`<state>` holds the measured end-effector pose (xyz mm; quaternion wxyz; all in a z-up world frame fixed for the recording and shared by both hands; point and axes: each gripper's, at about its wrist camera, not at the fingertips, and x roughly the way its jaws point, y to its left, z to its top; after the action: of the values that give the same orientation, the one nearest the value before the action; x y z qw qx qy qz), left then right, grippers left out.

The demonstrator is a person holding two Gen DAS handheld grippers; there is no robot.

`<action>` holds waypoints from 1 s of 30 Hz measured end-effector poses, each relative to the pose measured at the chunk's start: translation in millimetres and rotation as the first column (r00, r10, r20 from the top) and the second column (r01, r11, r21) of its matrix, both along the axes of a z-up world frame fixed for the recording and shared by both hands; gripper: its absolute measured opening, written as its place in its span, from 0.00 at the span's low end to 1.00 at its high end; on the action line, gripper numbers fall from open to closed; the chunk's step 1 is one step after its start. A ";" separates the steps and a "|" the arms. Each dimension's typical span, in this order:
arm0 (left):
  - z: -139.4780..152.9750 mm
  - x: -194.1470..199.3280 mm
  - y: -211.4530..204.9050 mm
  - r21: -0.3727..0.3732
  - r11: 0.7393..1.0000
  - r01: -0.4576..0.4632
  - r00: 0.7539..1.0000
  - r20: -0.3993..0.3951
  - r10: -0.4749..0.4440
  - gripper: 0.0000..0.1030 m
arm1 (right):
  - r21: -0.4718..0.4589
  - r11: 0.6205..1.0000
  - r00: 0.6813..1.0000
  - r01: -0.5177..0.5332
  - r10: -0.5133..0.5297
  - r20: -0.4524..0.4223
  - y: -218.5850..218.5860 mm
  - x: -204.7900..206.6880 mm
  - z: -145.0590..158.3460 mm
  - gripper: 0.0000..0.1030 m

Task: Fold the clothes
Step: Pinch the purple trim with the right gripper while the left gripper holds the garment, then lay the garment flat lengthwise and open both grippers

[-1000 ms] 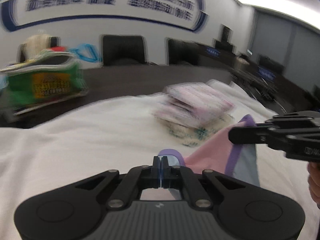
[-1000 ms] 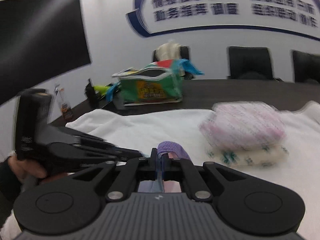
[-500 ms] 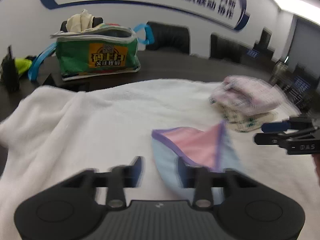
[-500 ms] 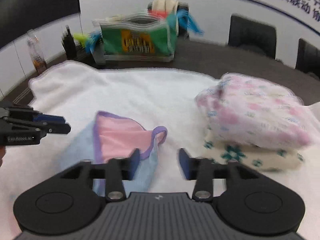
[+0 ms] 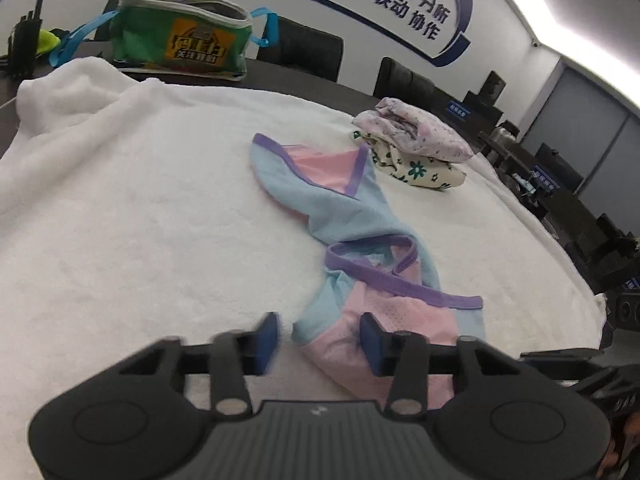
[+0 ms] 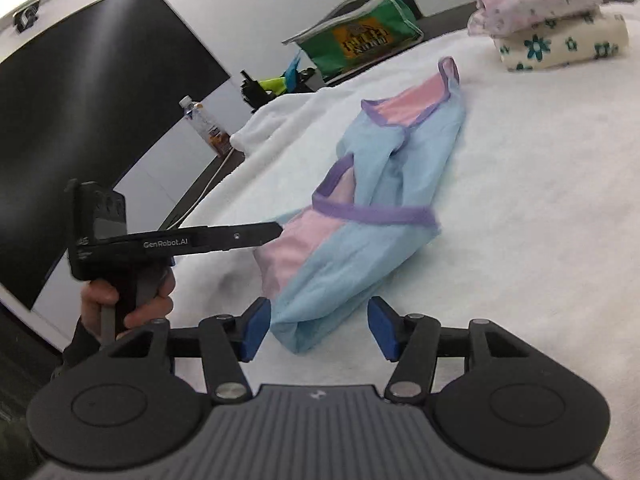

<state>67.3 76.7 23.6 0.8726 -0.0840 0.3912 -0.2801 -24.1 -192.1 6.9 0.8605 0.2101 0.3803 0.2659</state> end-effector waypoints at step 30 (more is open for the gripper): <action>9.5 -87.6 -22.0 -0.020 0.996 -0.091 0.996 0.023 0.092 0.04 | -0.004 1.000 1.000 -0.019 0.019 0.009 -22.7 -8.6 -1.0 0.04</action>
<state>-20.3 54.8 33.2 0.8882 -0.1068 0.3739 -0.2446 -32.7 -214.8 5.9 0.8602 0.2033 0.3789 0.2744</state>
